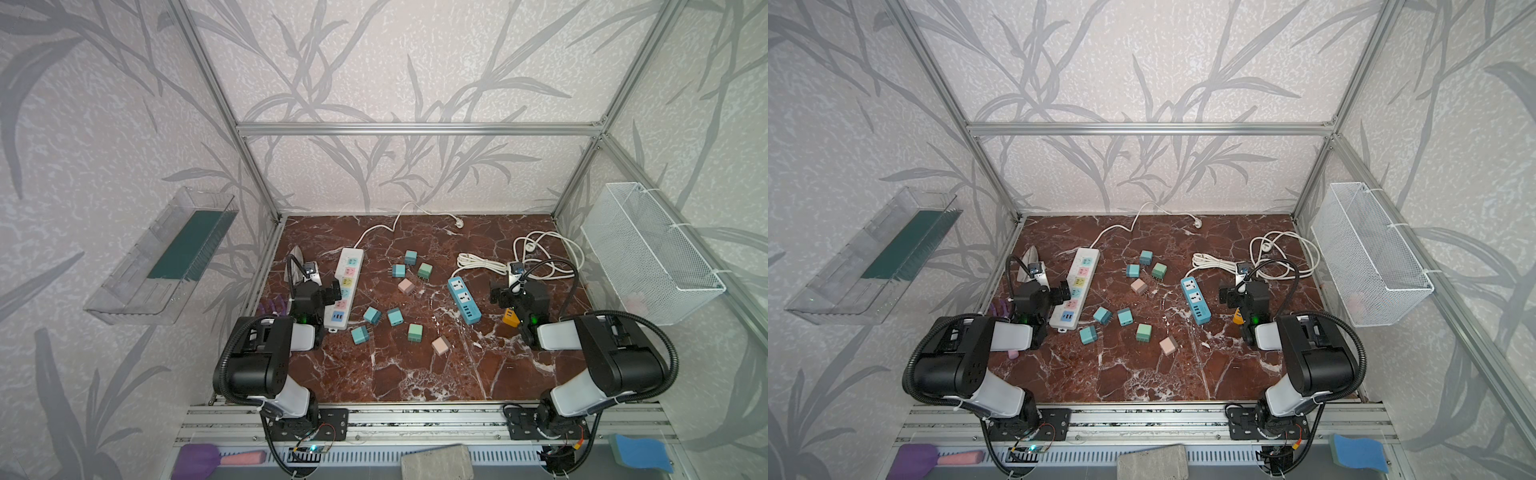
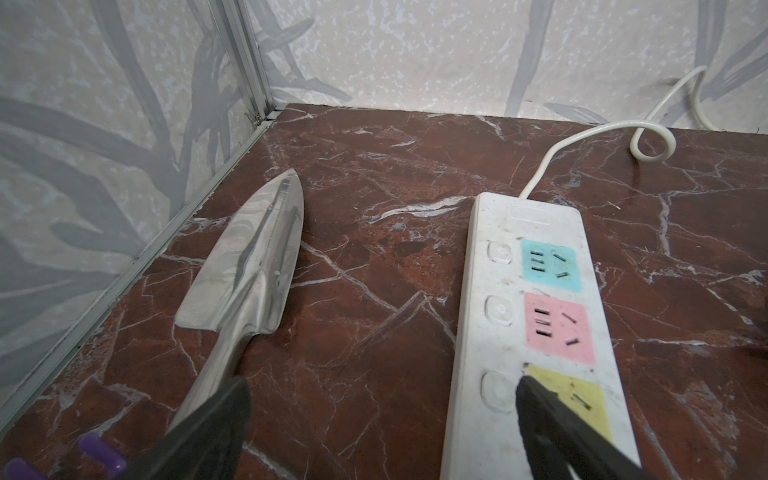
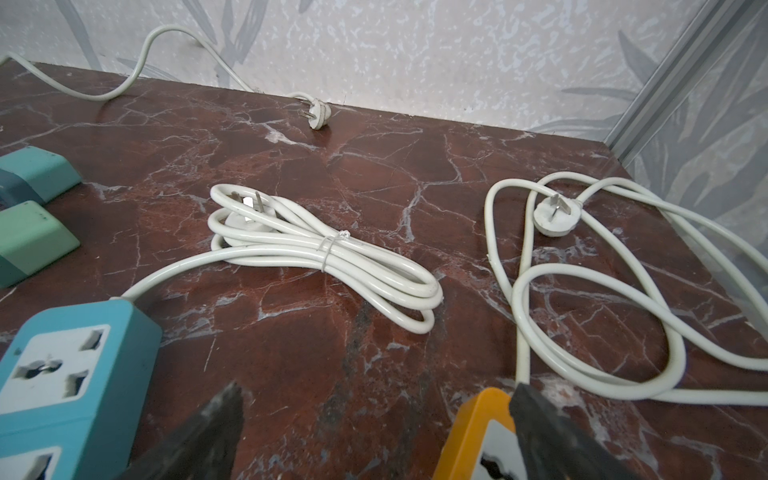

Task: Insert plugs into power strip
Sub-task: Move the socket to the middle-left of the table.

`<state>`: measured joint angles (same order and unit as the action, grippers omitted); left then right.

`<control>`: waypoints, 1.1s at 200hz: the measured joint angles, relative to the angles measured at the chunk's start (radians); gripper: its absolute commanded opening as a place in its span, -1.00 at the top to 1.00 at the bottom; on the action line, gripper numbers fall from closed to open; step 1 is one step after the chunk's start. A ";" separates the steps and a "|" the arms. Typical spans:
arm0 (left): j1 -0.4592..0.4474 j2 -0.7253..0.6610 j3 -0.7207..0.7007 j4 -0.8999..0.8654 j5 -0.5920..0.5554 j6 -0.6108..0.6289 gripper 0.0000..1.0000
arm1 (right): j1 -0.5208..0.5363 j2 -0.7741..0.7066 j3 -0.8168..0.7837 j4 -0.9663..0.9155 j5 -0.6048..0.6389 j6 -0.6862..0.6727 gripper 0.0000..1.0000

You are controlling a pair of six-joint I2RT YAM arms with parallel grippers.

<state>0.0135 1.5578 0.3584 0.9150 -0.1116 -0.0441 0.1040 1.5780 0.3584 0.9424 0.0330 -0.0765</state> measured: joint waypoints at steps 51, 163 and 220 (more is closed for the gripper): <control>-0.005 -0.189 -0.002 -0.101 -0.060 -0.004 -0.98 | 0.003 -0.025 0.000 -0.018 0.029 0.001 -0.98; -0.012 -0.593 0.572 -0.929 0.123 -0.430 -0.98 | 0.167 -0.492 0.554 -0.834 0.138 0.301 -0.99; 0.002 -0.603 0.526 -1.139 0.192 -0.610 -0.79 | 0.092 -0.430 0.482 -1.084 -0.082 0.507 -0.76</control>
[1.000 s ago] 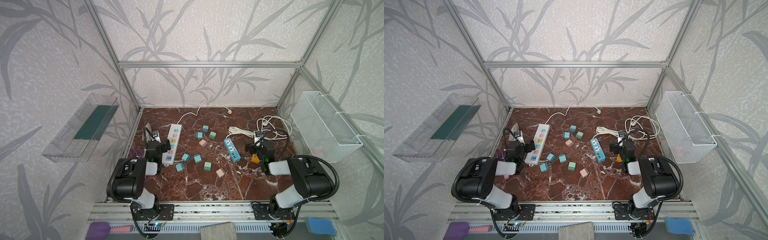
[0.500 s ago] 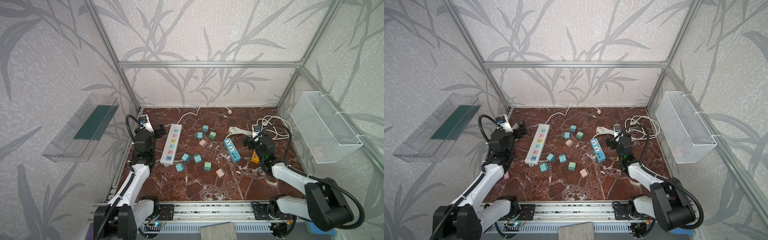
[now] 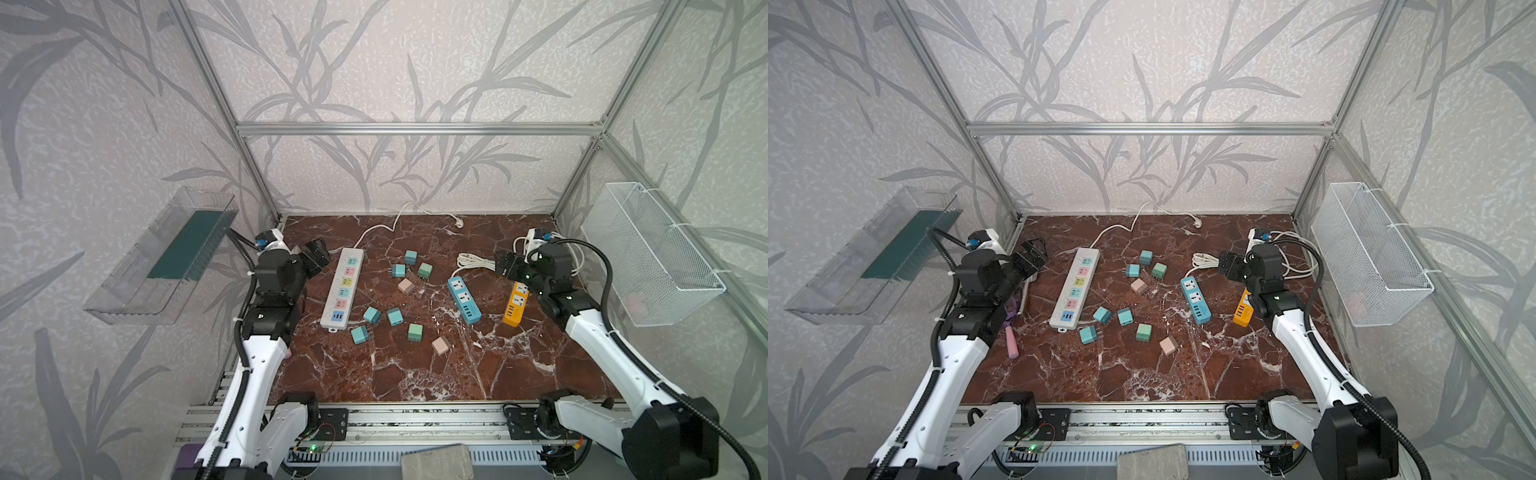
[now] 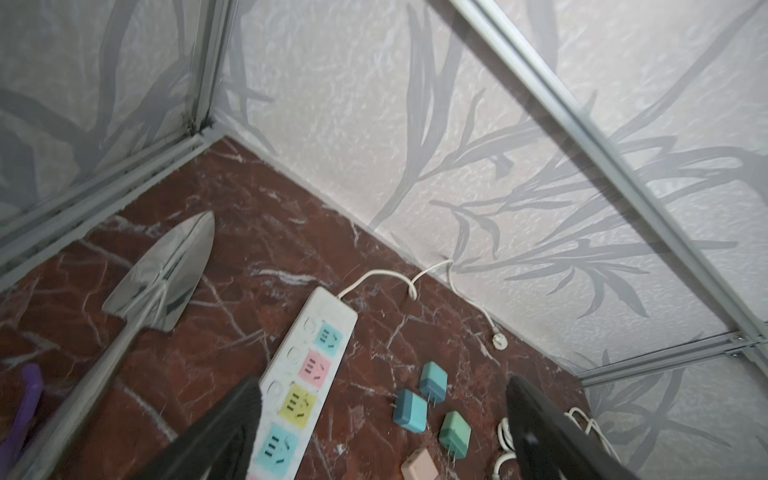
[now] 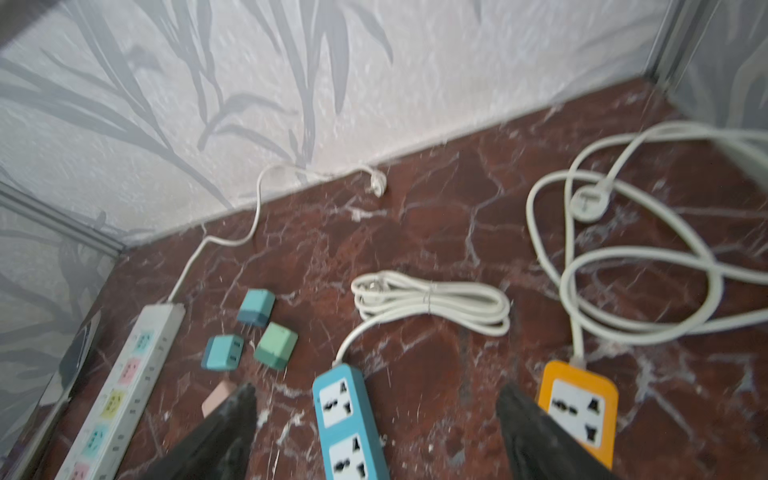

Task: Insert plugs into power strip
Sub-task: Move the socket to the middle-left of the table.

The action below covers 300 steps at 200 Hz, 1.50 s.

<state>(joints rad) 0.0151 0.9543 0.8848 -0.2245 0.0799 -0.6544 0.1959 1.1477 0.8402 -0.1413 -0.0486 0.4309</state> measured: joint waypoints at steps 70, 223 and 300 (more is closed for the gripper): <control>-0.001 0.411 0.128 -0.283 -0.084 0.018 -0.76 | 0.256 0.085 0.045 -0.146 0.010 -0.045 -0.98; -0.116 0.898 0.457 -0.559 -0.103 0.387 -0.98 | 0.330 0.119 0.032 -0.155 -0.023 -0.103 -0.98; -0.117 0.907 0.465 -0.609 -0.037 0.533 -0.98 | 0.330 0.119 0.014 -0.148 -0.024 -0.112 -0.98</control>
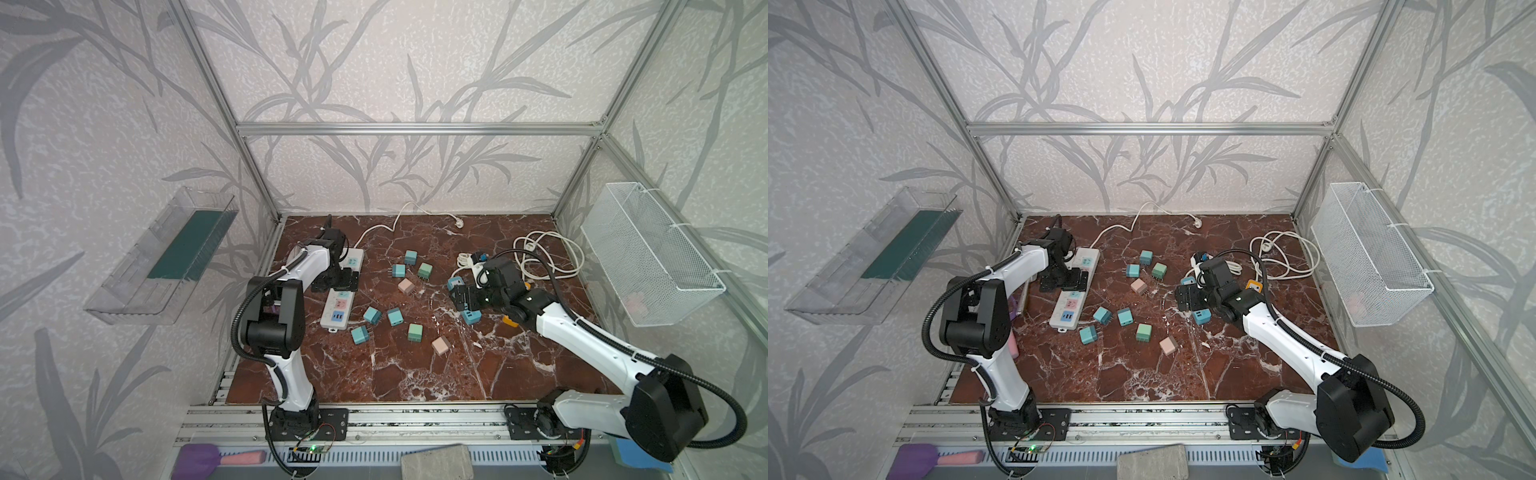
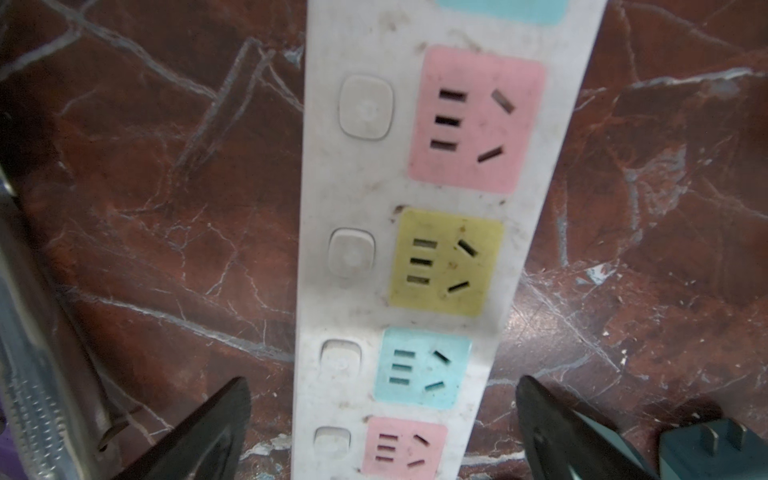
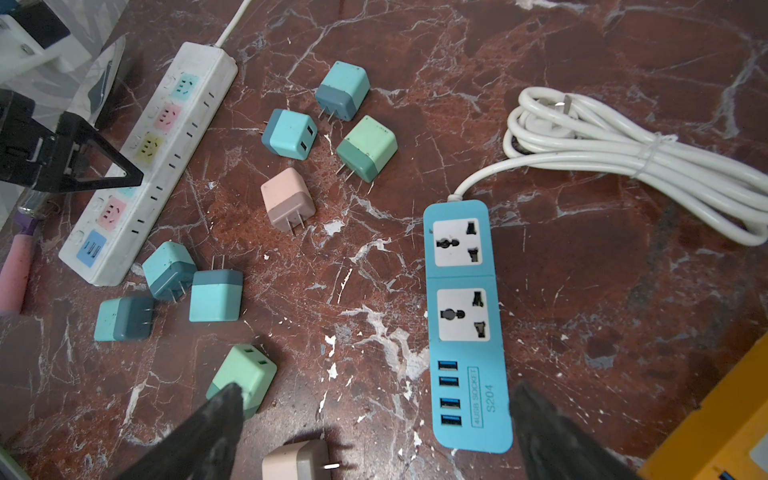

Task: Insert plugs into power strip
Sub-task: Move the socket to the middle-left of the table.

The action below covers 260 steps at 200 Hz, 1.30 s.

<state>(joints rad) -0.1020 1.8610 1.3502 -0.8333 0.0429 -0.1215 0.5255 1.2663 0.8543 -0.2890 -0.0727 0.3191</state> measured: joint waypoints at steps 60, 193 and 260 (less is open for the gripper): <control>0.003 0.072 0.018 -0.004 -0.002 0.016 -0.98 | 0.000 0.000 -0.013 0.008 0.000 -0.002 -0.98; -0.169 -0.056 -0.194 0.151 -0.085 -0.301 -0.33 | 0.000 -0.030 -0.044 0.023 0.004 -0.001 -0.98; -0.274 -0.095 -0.257 0.209 -0.139 -0.490 -0.29 | 0.000 -0.033 -0.055 0.033 0.006 0.003 -0.98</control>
<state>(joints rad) -0.3756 1.7660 1.0931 -0.6247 -0.0963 -0.6113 0.5259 1.2331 0.7998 -0.2562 -0.0666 0.3225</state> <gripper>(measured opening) 0.768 0.991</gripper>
